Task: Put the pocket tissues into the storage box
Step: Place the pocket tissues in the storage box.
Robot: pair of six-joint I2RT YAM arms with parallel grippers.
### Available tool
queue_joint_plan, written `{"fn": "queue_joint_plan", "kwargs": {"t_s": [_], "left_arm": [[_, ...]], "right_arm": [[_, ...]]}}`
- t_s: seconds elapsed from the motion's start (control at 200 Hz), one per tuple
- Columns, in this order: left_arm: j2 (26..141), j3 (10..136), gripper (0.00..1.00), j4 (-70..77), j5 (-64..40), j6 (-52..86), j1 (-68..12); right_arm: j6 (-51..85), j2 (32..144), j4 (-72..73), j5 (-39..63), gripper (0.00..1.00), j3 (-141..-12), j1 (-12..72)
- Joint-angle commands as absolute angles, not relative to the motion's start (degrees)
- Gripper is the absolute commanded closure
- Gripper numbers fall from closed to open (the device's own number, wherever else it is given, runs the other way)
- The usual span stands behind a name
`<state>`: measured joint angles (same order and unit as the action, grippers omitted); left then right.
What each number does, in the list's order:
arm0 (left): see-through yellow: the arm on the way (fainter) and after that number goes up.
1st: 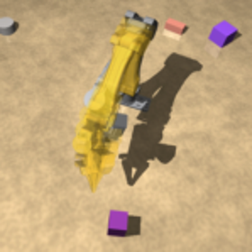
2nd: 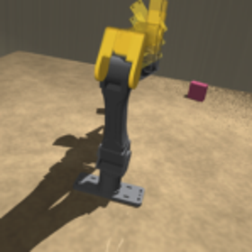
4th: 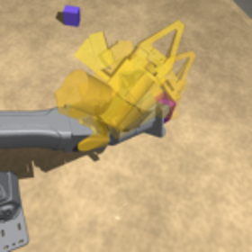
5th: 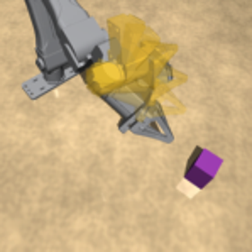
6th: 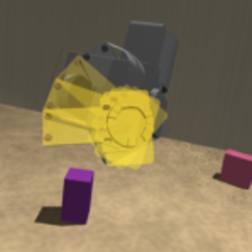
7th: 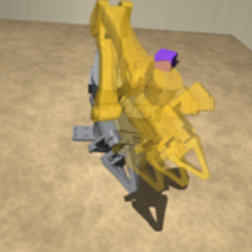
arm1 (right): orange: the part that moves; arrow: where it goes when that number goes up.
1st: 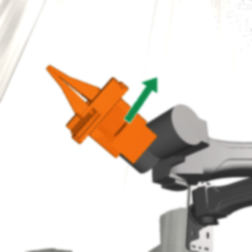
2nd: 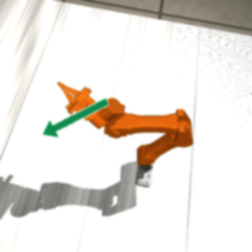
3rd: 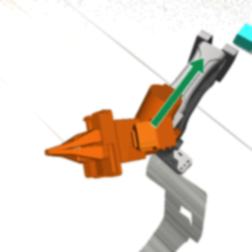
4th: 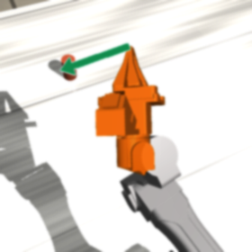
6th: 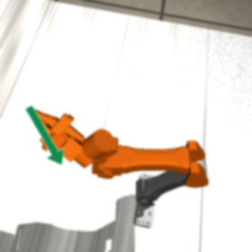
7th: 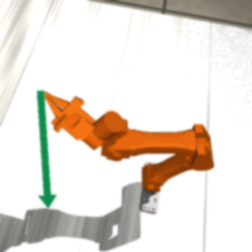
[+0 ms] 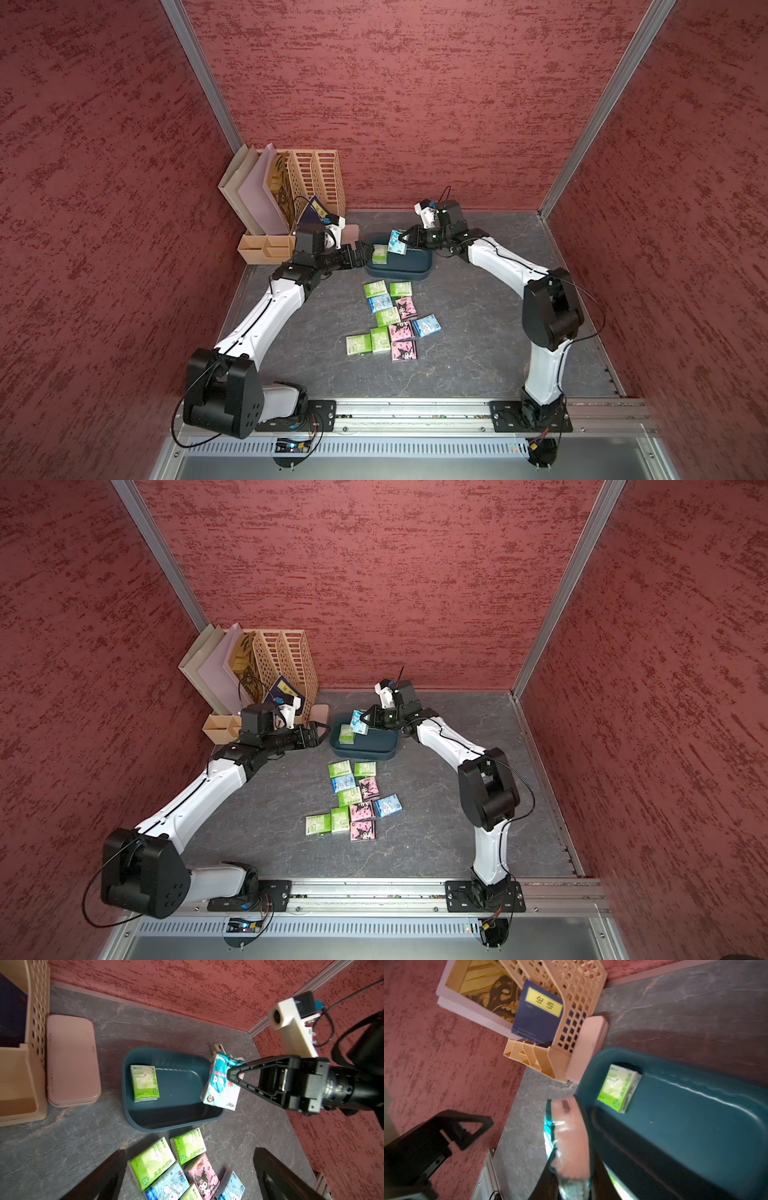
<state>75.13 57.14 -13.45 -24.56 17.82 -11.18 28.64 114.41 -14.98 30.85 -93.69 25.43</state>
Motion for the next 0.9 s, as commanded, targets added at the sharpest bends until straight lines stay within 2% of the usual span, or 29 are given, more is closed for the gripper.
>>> {"fn": "queue_joint_plan", "kwargs": {"t_s": [0.0,0.17,0.631,0.766,0.892], "left_arm": [[73.7,55.66,0.0,-11.35,-23.32,18.63,-10.08],[73.84,55.63,0.0,-11.86,-24.42,18.36,-8.97],[75.23,55.65,0.0,-12.14,-25.4,18.02,-8.27],[75.59,55.63,0.0,-12.56,-25.56,17.77,-7.96],[75.76,55.37,0.0,-12.61,-25.59,17.67,-7.85]], "right_arm": [[25.58,119.34,-24.2,32.77,0.94,-100.37,25.18],[22.49,127.32,-31.6,33.14,0.94,-109.38,23.68],[22.26,138.6,-34.29,32.0,0.93,-120.64,23.46],[22.39,141.28,-34.99,31.4,0.91,-123.46,23.47],[23.01,142.72,-34.51,31.47,0.83,-124.6,23.47]]}}
